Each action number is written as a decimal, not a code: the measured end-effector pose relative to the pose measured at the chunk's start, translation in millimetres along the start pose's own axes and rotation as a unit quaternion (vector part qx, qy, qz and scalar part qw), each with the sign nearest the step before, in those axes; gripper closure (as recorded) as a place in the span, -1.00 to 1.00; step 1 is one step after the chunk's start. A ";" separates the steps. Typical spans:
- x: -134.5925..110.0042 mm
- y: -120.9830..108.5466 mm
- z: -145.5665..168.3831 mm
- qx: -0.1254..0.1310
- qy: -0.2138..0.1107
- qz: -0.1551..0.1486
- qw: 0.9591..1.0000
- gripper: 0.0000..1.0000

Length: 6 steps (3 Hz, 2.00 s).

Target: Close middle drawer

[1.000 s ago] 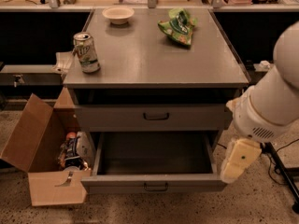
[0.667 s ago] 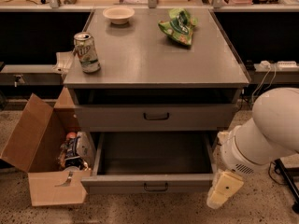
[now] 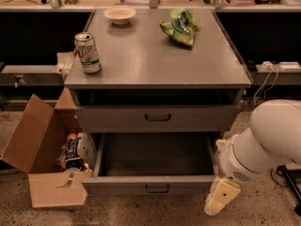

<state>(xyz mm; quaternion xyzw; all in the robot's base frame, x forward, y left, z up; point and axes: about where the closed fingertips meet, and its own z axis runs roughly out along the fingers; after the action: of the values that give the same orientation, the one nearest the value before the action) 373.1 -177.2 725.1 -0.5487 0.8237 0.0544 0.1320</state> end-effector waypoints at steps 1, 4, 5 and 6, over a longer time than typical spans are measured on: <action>7.2 14.5 38.5 -0.024 -0.015 0.015 0.999 -1.00; 38.0 70.7 166.3 -0.120 -0.048 0.064 0.989 -1.00; 47.4 84.6 202.3 -0.153 -0.062 0.087 0.982 -1.00; 54.4 88.0 239.1 -0.179 -0.076 0.109 0.975 -1.00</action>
Offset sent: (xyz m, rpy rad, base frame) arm -0.0366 0.0295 -0.1509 0.1926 0.1375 -0.0510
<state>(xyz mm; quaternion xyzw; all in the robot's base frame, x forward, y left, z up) 310.3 -135.0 475.8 -0.4644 0.8431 0.2568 0.0870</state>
